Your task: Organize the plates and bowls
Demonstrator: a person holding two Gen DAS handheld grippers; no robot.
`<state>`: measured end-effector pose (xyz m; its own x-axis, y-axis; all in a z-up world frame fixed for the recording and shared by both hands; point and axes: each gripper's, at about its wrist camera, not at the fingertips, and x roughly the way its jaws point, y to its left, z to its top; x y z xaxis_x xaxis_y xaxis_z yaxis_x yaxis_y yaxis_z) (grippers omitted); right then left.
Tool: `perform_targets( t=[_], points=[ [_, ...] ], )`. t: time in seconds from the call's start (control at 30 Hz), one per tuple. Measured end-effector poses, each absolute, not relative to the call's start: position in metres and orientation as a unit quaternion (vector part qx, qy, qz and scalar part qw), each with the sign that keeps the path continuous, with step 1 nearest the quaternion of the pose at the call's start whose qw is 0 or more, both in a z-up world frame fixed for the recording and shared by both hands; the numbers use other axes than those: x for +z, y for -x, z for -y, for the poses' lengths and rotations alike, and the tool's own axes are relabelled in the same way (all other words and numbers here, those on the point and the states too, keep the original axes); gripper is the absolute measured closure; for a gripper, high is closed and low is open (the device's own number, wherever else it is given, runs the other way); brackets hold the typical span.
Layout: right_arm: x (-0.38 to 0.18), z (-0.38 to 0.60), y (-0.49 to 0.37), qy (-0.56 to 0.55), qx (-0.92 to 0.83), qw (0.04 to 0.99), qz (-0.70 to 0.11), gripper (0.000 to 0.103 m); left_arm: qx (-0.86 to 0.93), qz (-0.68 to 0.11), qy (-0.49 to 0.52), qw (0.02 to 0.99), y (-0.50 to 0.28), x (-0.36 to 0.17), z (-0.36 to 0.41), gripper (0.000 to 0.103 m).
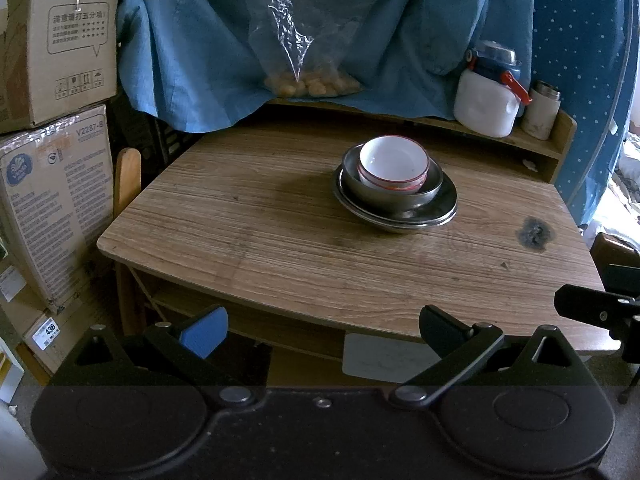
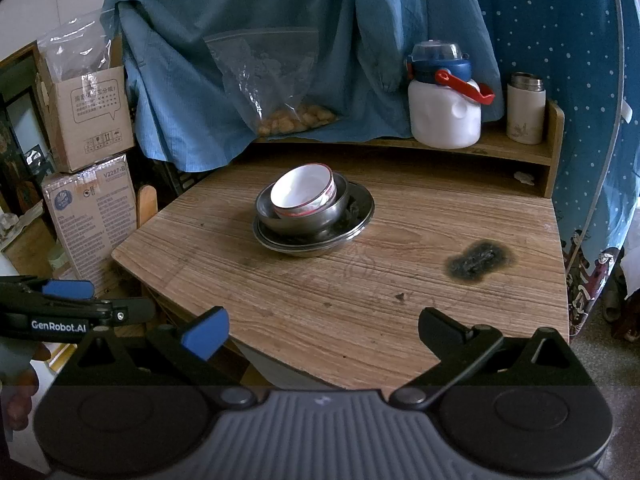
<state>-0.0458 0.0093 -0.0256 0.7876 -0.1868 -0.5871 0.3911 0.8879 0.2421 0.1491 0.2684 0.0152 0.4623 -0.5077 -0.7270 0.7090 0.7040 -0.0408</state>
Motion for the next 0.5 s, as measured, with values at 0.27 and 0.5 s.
perform_targets(
  t=[0.27, 0.5],
  points=[
    [-0.0258, -0.0077, 0.046, -0.179, -0.156, 0.928, -0.287, 0.0, -0.361, -0.373, -0.135, 0.844, -0.1489, 0.0153, -0.2676, 0.001],
    [-0.0272, -0.0045, 0.0466, -0.181, -0.157, 0.928, -0.287, 0.0, -0.36, -0.373, -0.136, 0.844, -0.1492, 0.0142, -0.2658, 0.001]
  ],
)
